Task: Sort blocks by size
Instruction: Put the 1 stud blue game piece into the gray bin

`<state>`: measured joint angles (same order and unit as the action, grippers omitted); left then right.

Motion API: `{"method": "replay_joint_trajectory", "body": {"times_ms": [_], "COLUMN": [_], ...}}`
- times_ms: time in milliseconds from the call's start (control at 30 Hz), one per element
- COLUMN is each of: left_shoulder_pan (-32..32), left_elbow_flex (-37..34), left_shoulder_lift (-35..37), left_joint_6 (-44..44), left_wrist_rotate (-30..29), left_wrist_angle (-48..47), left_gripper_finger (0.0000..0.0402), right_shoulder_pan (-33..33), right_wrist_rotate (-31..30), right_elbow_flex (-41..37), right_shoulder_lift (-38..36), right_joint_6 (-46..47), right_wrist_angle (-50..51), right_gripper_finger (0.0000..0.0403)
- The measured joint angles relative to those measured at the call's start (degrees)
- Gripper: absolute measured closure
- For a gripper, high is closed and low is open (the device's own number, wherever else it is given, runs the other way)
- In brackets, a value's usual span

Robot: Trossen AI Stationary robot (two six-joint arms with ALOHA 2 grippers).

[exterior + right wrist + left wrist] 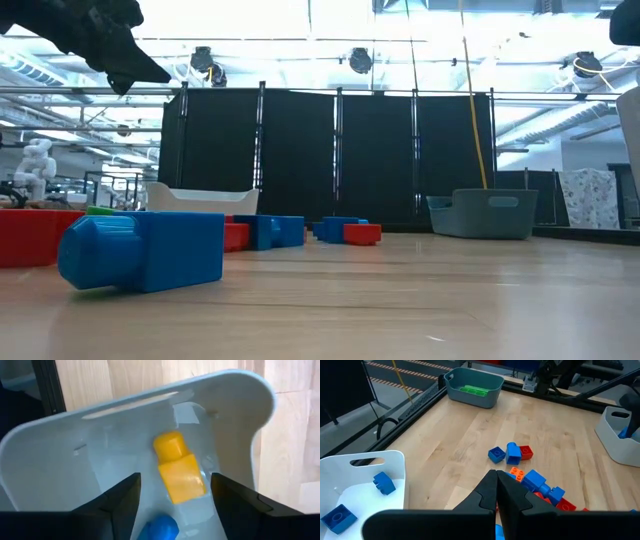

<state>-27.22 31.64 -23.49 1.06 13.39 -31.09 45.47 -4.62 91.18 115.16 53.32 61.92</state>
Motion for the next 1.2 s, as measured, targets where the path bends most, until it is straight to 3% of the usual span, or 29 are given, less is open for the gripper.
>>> {"method": "replay_joint_trajectory", "body": {"times_ms": [233, 367, 467, 533, 667, 833, 1033, 1200], "left_shoulder_pan": [0.0, -0.02, -0.02, 0.0, -0.02, -0.02, -0.02, -0.01], "left_elbow_flex": [0.0, -0.02, -0.02, -0.02, -0.02, -0.02, -0.02, -0.02], "left_shoulder_lift": [0.0, 0.0, 0.0, -0.02, -0.01, 0.0, -0.02, -0.01], "left_joint_6": [0.0, 0.0, 0.0, -0.01, -0.01, -0.02, 0.0, -0.02], "left_wrist_rotate": [0.0, 0.0, 0.0, 0.0, 0.0, 0.0, 0.0, 0.0], "left_wrist_angle": [0.02, 0.04, 0.04, 0.04, 0.04, 0.04, 0.04, 0.04], "left_gripper_finger": [0.0391, 0.0391, 0.0391, 0.0391, 0.0391, 0.0391, 0.0391, 0.0391], "right_shoulder_pan": [-1.73, -3.81, -6.43, -9.09, -14.75, -20.43, -23.38, -24.13], "right_wrist_rotate": [-0.75, -13.08, -25.56, -28.34, -27.79, -16.11, -5.15, 1.32], "right_elbow_flex": [4.17, 6.12, 6.27, 6.27, 6.25, 6.23, 6.23, 6.16], "right_shoulder_lift": [-5.67, -10.37, -12.81, -13.18, -12.55, -8.46, -3.4, 0.28], "right_joint_6": [-0.19, -6.94, -18.8, -28.1, -44.73, -61.01, -72.66, -75.94], "right_wrist_angle": [9.65, 10.39, 5.31, 0.31, -10.53, -23.52, -32.55, -36.14], "right_gripper_finger": [0.0197, 0.0198, 0.0198, 0.0198, 0.0198, 0.0198, 0.0197, 0.0197]}}
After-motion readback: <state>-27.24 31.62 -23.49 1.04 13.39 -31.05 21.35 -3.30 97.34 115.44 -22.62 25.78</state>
